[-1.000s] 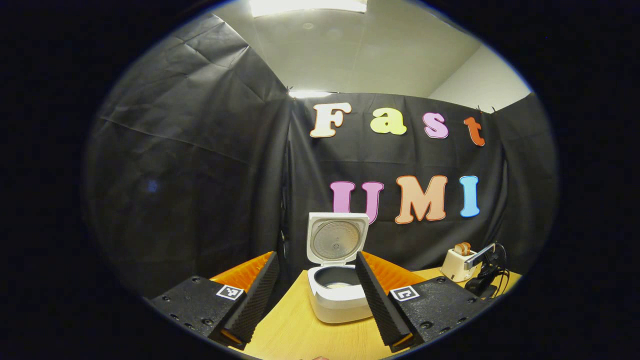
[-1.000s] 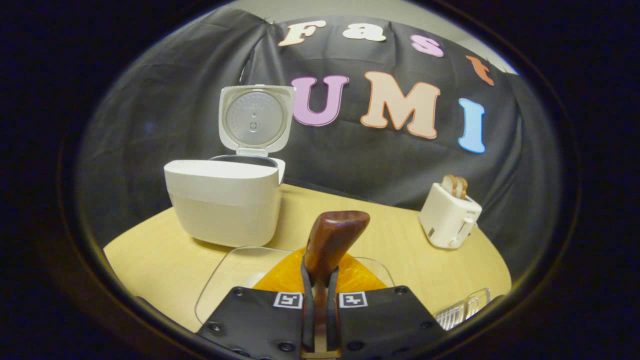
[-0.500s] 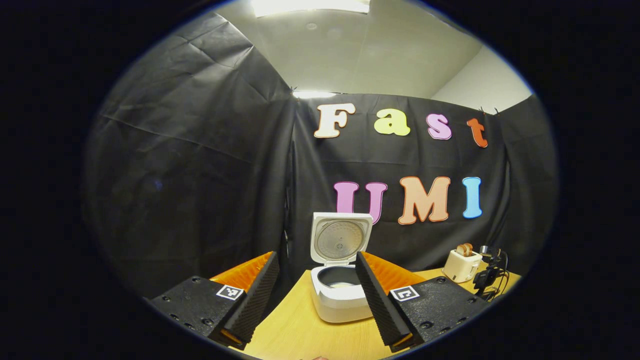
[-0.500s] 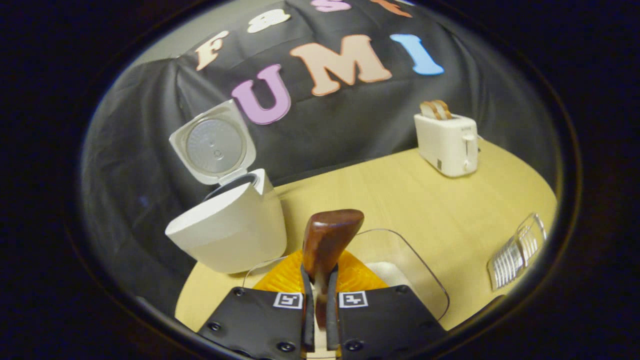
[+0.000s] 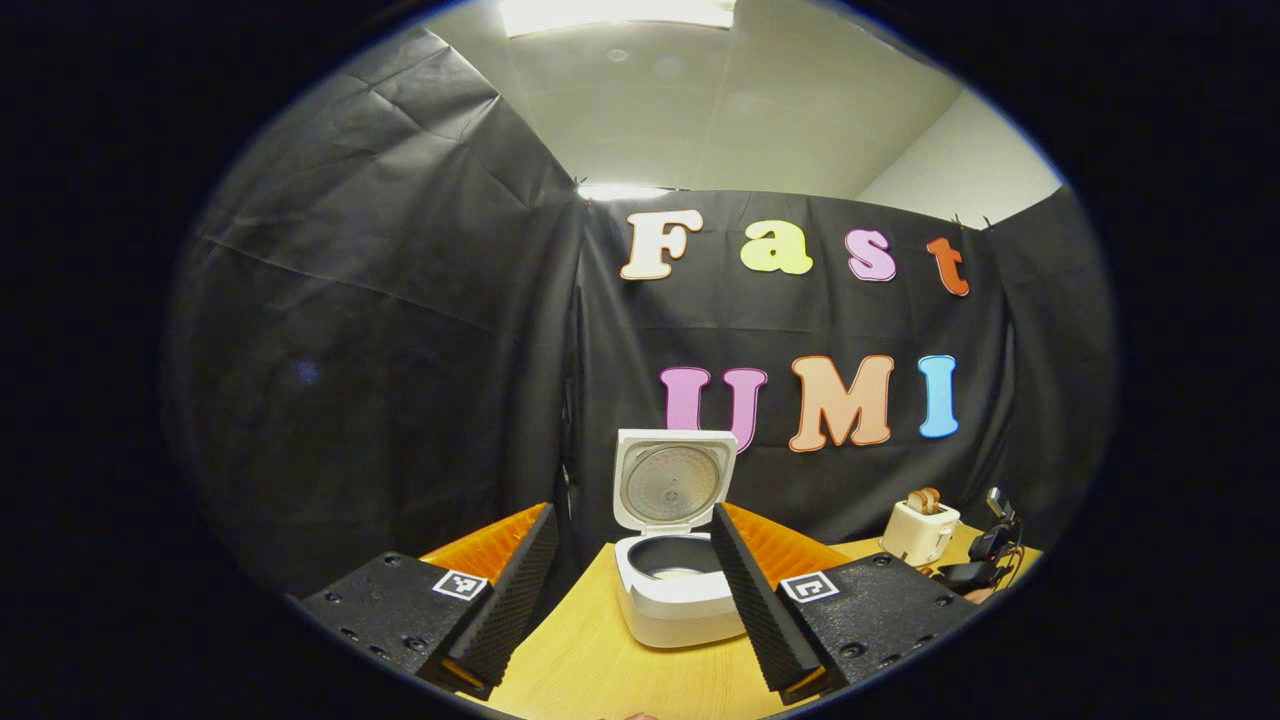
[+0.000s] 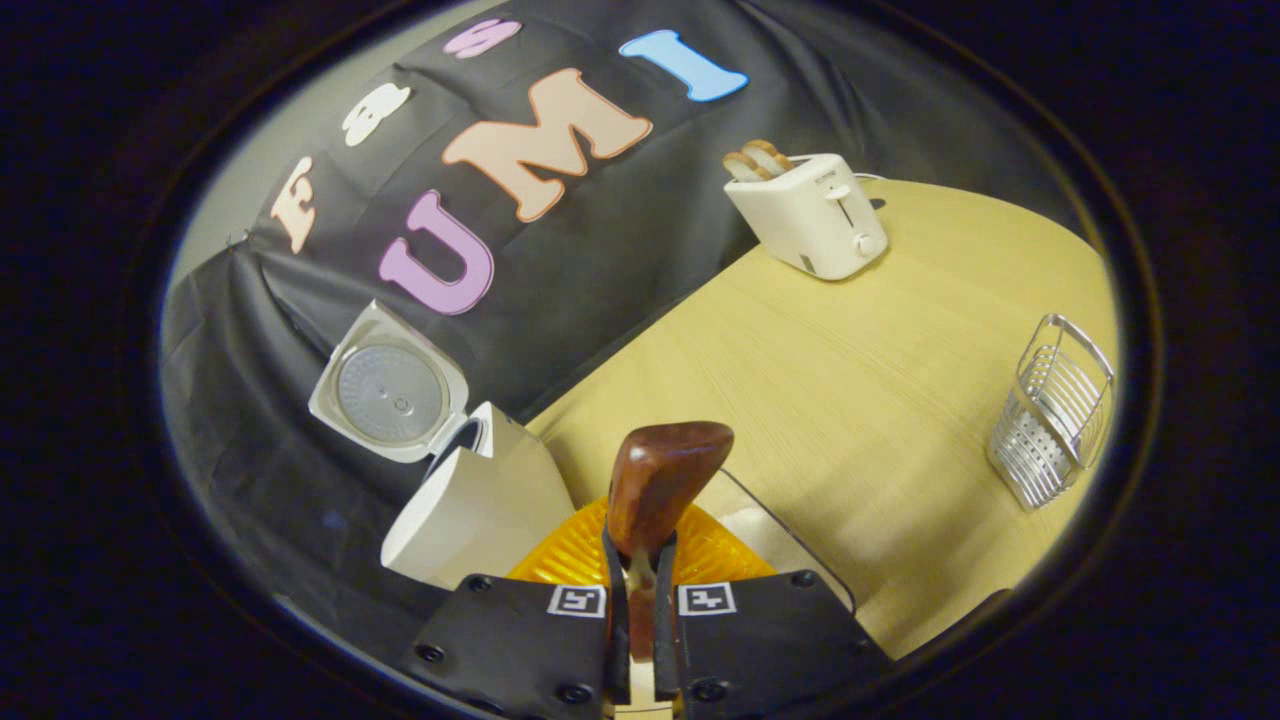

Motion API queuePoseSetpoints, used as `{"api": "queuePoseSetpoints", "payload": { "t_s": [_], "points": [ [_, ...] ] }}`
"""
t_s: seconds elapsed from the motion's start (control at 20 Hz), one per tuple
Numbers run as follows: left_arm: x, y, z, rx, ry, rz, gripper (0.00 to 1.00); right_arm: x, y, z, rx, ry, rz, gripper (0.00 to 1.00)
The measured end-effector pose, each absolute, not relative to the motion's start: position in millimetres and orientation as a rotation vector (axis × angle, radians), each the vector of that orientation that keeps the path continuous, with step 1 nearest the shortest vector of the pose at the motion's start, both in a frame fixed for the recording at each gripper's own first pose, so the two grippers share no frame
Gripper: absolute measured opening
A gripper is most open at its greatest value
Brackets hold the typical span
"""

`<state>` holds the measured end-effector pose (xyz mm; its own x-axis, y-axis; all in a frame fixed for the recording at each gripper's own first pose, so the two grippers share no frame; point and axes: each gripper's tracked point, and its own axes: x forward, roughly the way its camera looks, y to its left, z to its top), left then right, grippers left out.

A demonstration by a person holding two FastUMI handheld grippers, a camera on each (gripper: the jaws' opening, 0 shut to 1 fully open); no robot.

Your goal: Close the left gripper, press the button to open the rice cooker; take a wooden spoon from the chopstick holder with the right hand, scoop a spoonful of rice and pour it into the rice cooker, then put the wooden spoon back into the chopstick holder.

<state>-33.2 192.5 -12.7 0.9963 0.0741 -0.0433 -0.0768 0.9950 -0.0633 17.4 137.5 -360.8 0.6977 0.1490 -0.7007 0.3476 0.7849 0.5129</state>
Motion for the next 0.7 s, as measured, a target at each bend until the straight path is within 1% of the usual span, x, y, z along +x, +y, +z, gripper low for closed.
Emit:
{"api": "queuePoseSetpoints", "payload": {
  "t_s": [0.05,0.1,0.15,0.35,0.4,0.45,0.7],
  "points": [
    [-32,190,-12,-0.067,0.040,0.073,0.87,22,136,-356,0.701,0.799,-0.125,0.11],
    [-32,189,-11,-0.069,0.040,0.069,0.90,24,134,-351,0.719,0.791,-0.126,0.11],
    [-31,188,-11,-0.070,0.037,0.067,0.90,27,131,-344,0.730,0.784,-0.129,0.14],
    [-30,185,-10,-0.085,0.035,0.062,0.90,37,132,-323,0.766,0.751,-0.122,0.14],
    [-30,185,-9,-0.087,0.035,0.061,0.90,41,133,-317,0.772,0.743,-0.118,0.11],
    [-30,185,-9,-0.089,0.034,0.061,0.90,45,135,-312,0.778,0.737,-0.112,0.12],
    [-33,186,-15,-0.110,0.045,0.059,0.90,71,154,-285,0.816,0.701,-0.078,0.11]
  ]
}}
